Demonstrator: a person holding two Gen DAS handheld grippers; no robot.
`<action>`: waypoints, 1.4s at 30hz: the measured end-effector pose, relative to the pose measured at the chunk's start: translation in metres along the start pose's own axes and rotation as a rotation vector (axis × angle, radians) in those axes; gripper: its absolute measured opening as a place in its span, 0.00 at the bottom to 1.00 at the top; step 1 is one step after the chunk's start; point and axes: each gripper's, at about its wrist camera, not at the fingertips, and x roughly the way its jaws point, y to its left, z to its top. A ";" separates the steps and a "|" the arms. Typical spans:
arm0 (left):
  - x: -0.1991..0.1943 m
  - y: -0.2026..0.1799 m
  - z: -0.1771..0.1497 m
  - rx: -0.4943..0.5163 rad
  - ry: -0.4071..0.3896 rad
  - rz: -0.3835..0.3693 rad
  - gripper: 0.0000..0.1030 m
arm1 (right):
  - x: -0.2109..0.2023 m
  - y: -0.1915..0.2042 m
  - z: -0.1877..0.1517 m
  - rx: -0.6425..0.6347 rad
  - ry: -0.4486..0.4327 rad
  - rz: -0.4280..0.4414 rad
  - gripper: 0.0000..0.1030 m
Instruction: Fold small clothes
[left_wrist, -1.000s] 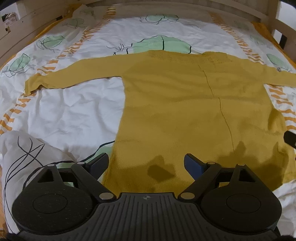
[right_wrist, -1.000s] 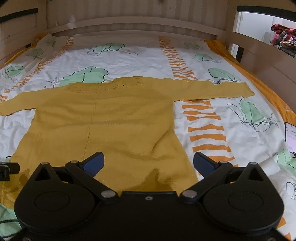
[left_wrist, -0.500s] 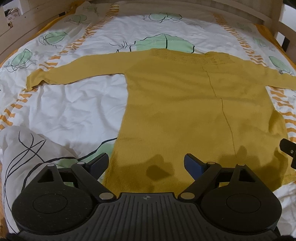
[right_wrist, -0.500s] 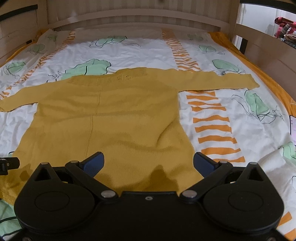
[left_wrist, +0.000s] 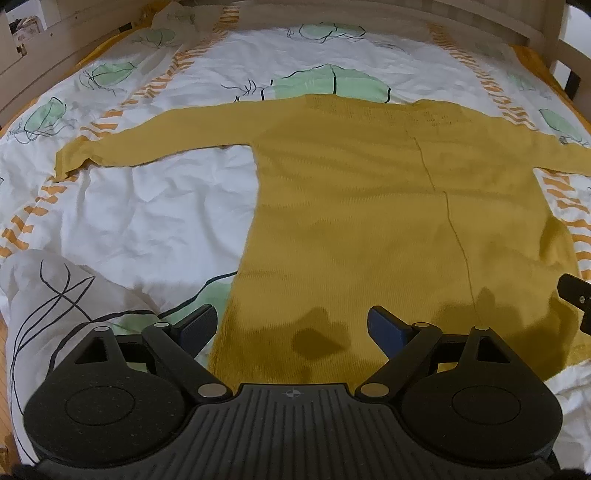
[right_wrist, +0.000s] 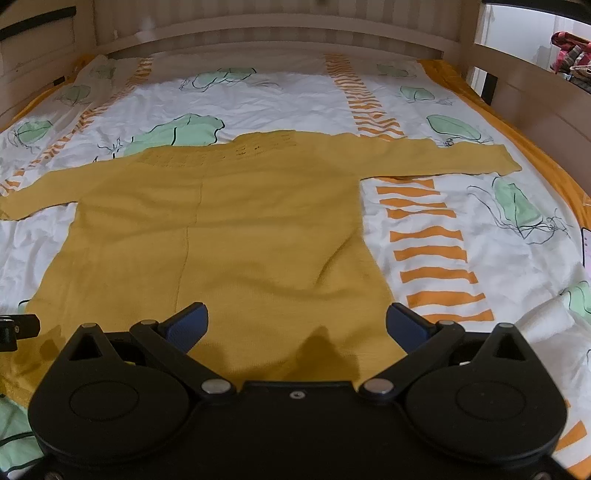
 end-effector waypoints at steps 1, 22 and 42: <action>0.000 0.000 0.000 -0.001 0.001 0.000 0.86 | 0.000 0.001 0.000 -0.002 0.001 0.000 0.99; 0.000 0.002 0.000 -0.012 0.012 -0.007 0.86 | 0.003 0.004 0.003 -0.004 0.006 0.006 0.99; 0.004 0.005 0.002 -0.035 0.031 -0.026 0.86 | 0.009 0.009 0.005 -0.013 0.018 0.018 0.99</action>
